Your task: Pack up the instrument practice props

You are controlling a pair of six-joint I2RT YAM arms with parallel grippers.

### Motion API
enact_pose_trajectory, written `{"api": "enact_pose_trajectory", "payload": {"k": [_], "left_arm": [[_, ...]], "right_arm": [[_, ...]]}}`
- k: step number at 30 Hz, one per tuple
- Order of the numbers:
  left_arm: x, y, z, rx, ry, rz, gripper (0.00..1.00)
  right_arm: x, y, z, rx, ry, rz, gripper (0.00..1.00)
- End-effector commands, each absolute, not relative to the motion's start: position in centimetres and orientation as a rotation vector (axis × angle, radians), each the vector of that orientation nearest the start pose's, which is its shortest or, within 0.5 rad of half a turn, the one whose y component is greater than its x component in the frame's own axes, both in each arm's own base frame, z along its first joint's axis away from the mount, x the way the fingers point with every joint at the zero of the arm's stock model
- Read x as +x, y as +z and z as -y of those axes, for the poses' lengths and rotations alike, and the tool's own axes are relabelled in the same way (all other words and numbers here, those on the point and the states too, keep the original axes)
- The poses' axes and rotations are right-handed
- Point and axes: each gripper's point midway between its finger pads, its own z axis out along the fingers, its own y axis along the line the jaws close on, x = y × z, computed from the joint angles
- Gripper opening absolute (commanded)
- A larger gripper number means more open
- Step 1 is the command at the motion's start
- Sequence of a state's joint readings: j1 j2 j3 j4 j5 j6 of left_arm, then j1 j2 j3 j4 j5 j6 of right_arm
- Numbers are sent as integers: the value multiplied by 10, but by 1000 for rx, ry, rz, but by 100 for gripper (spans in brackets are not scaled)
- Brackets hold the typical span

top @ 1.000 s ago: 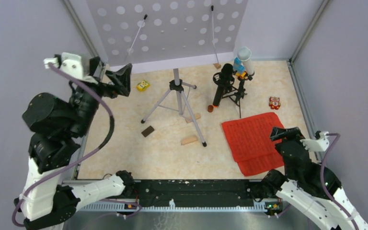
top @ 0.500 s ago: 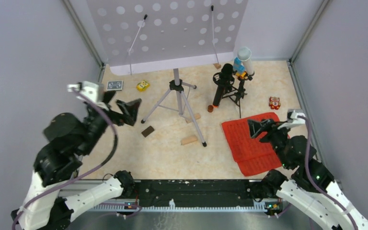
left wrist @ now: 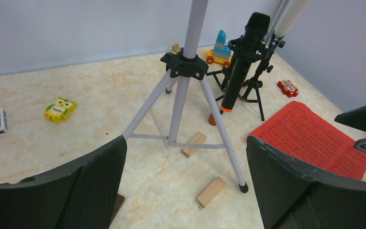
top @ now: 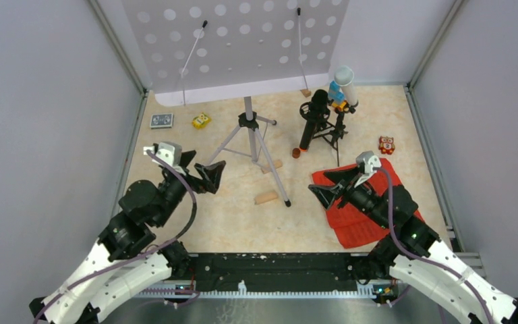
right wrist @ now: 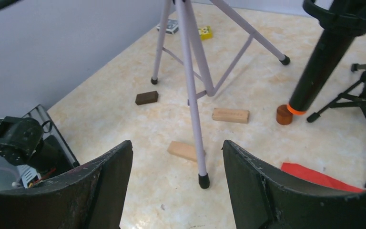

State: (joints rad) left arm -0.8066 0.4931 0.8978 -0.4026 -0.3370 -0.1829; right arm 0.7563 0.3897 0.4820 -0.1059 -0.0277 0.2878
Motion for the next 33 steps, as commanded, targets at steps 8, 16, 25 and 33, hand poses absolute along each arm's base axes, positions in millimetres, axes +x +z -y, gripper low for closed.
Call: {"api": "enact_pose_trajectory", "payload": {"k": [8, 16, 25, 33], "left_arm": [[221, 353, 175, 227, -632, -1288, 99], [254, 324, 183, 201, -514, -1315, 99], [288, 316, 175, 7, -443, -1323, 99], [300, 299, 170, 37, -420, -1353, 99]], "right_arm": [[176, 283, -224, -506, 973, -1368, 69], [217, 264, -260, -578, 906, -1415, 67], [253, 238, -295, -576, 906, -1419, 62], [280, 242, -312, -545, 835, -1424, 67]]}}
